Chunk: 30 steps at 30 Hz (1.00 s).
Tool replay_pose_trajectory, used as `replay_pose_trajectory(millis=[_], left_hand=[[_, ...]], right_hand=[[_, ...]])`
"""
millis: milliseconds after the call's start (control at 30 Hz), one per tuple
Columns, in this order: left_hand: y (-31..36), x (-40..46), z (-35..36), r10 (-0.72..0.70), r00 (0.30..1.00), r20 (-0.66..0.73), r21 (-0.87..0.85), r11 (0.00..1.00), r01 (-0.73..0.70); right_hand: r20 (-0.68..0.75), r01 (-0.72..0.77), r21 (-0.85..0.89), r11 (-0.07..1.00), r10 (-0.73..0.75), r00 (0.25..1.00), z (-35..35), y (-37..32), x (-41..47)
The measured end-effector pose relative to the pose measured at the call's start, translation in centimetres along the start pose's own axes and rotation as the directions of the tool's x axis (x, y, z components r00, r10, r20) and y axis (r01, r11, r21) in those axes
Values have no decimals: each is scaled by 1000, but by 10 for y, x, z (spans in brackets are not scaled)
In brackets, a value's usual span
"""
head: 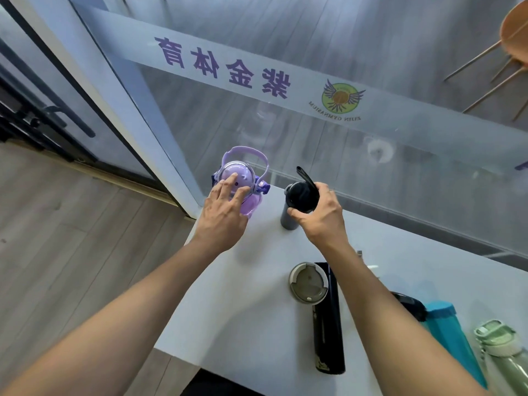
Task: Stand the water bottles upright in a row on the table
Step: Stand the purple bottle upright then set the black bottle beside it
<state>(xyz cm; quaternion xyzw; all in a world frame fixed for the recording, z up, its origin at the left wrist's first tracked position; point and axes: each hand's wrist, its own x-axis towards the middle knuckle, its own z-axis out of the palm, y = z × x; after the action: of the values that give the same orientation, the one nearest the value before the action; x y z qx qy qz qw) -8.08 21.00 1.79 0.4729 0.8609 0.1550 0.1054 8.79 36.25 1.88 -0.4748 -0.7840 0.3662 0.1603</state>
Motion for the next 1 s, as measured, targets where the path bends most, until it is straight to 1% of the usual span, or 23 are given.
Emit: replay_pose_trajectory(millis=[333,533,600,700,767,867,1000], left_hand=[[-3,-1,2,31,999,-28,19,999,-31],[7,2,0,62,996,-64,63,996,-58],[15,5,-1,102,992,-69,57,993,-99],[33,7,3,233,970,-70,2,972,-234],[49,9,6,297,954,-46,-56,953,-299],[69,21,13,357,934,19,-80,932,-354],[82,44,20,355,924,141,-103,934,-343]], right_hand=[[-6,-57,-23,998,57,998,3,-1,-8],[-30,-81,-32,996,80,996,-10,1,-26],[-52,-103,-60,993,100,994,-16,5,-42],[-16,-113,-113,987,111,994,-22,16,-77],[31,-103,-136,985,108,994,-26,25,-103],[118,-107,-180,978,129,985,-25,34,-137],[190,-107,-264,959,161,969,-15,35,-154]])
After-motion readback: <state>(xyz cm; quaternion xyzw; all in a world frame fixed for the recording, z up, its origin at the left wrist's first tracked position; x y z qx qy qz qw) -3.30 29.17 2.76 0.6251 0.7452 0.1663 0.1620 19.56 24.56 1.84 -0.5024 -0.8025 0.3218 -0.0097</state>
